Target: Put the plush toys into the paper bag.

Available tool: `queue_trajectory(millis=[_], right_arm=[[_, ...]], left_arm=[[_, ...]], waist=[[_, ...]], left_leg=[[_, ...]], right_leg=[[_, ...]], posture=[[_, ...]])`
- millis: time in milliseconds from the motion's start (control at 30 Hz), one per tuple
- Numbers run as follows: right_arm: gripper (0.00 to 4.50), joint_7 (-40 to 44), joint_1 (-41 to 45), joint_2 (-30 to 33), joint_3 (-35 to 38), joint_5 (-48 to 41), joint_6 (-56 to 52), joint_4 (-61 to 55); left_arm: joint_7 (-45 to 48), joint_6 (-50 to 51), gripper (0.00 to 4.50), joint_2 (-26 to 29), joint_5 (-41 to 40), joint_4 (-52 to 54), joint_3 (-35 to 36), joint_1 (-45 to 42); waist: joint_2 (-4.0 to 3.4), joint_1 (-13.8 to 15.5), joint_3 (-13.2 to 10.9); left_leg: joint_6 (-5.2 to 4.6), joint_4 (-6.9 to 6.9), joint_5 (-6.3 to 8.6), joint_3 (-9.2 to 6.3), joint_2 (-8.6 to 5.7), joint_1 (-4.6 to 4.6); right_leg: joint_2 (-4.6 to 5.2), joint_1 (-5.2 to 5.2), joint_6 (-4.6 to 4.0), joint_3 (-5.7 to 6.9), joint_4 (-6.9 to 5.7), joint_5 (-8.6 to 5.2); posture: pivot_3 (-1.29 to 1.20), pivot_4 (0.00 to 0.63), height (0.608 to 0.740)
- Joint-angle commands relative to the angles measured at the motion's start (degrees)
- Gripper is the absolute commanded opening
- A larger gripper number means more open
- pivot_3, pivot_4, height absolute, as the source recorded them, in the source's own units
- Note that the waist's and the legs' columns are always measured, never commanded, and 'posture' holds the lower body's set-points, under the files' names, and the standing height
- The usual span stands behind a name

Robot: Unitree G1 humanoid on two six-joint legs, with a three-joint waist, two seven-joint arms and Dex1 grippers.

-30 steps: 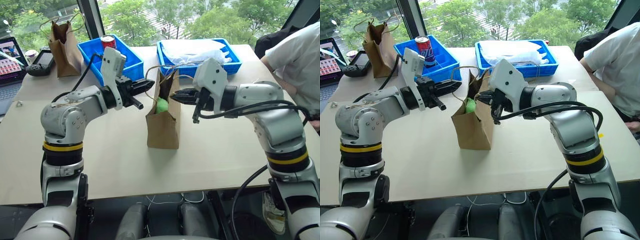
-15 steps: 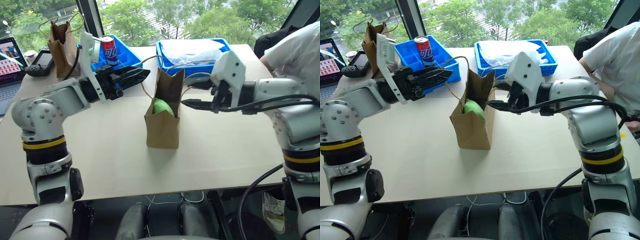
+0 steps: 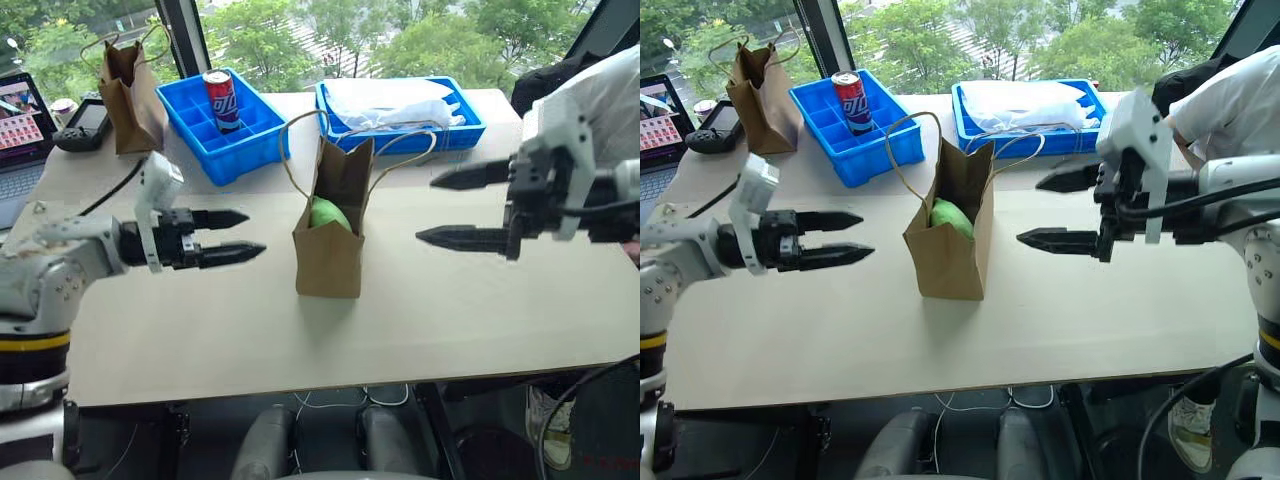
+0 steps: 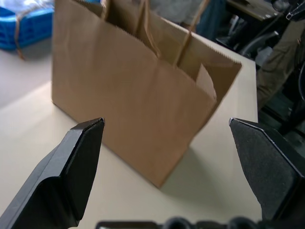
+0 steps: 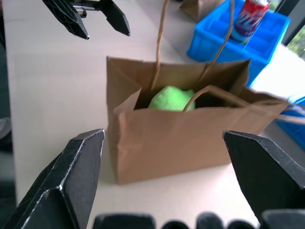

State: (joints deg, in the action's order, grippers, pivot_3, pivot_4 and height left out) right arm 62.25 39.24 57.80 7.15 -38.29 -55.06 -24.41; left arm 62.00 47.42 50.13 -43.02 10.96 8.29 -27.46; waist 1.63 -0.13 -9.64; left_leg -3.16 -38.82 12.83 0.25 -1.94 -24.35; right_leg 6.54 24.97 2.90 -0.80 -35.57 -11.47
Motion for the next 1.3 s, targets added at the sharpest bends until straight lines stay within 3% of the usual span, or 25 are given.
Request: queue_trajectory(millis=[33,100,133,333,600,800,1100,1300], right_arm=[[3.02,-4.6,-2.6,-1.9,-1.2,3.1,3.6,-1.1],[2.13,-7.7,-6.1,-6.4,-4.0,7.1,9.0,2.3],[1.97,-9.0,-7.7,-9.0,-5.0,8.7,11.7,4.4],[0.02,-11.6,-10.0,-18.0,-9.4,15.1,24.1,11.2],[0.02,-12.9,-9.3,-25.8,-14.0,15.7,24.9,9.6],[0.02,-15.8,-8.3,-29.3,-16.5,16.4,23.0,7.6],[0.02,-17.7,-6.0,-32.7,-19.1,18.3,22.5,8.6],[0.02,-18.6,-3.0,-35.5,-20.1,19.2,22.6,10.9]], left_arm=[[3.2,-9.9,4.5,-1.9,3.1,2.5,-0.6,2.0],[2.9,-10.1,4.5,-4.5,2.2,4.3,-2.1,3.9],[3.1,-10.9,4.5,-4.8,3.3,5.2,-3.8,5.0],[-0.4,-11.2,4.5,-8.2,5.5,5.8,-7.7,4.4],[-7.9,-11.7,4.5,-16.9,10.4,5.0,-12.9,1.0],[-7.4,-11.9,4.5,-15.8,11.3,3.5,-11.6,0.6],[-13.0,-11.0,4.5,-19.4,13.3,1.5,-12.2,-1.4],[-12.1,-10.8,4.5,-17.9,13.4,0.5,-11.0,-3.0]], waist=[[0.0,0.1,0.0],[0.01,0.1,0.0],[0.01,0.2,0.0],[0.0,0.3,0.0],[0.0,0.5,0.0],[0.0,0.4,0.0],[0.0,0.6,0.0],[0.0,0.2,0.0]], left_leg=[[0.0,0.0,0.0,0.02,0.08,0.03],[0.01,0.0,-0.01,0.09,0.25,0.06],[0.01,0.01,-0.01,0.09,0.33,0.13],[0.01,-0.03,-0.02,0.25,0.31,-0.1],[0.0,-0.07,-0.02,0.27,0.28,0.03],[0.02,-0.07,-0.03,0.27,0.29,0.1],[0.06,-0.15,-0.06,0.24,0.28,0.15],[0.09,-0.12,-0.07,0.24,0.3,0.15]], right_leg=[[0.02,-0.01,-0.06,-0.01,0.02,0.03],[0.0,-0.04,-0.18,0.0,0.11,0.09],[-0.02,-0.18,-0.22,0.02,0.23,0.12],[-0.23,0.07,-0.18,0.03,0.21,0.16],[-0.35,-0.08,-0.15,0.05,0.16,0.17],[-0.4,0.0,-0.15,0.04,-0.12,0.17],[-0.44,-0.04,-0.16,0.05,-0.18,0.16],[-0.5,0.01,-0.16,0.05,-0.24,0.16]], posture=[[0.0,0.15,0.74],[0.0,0.15,0.74],[0.0,0.15,0.74],[0.0,0.15,0.74],[0.0,0.15,0.74],[0.0,0.15,0.74],[0.0,0.15,0.74],[0.0,0.15,0.74]])
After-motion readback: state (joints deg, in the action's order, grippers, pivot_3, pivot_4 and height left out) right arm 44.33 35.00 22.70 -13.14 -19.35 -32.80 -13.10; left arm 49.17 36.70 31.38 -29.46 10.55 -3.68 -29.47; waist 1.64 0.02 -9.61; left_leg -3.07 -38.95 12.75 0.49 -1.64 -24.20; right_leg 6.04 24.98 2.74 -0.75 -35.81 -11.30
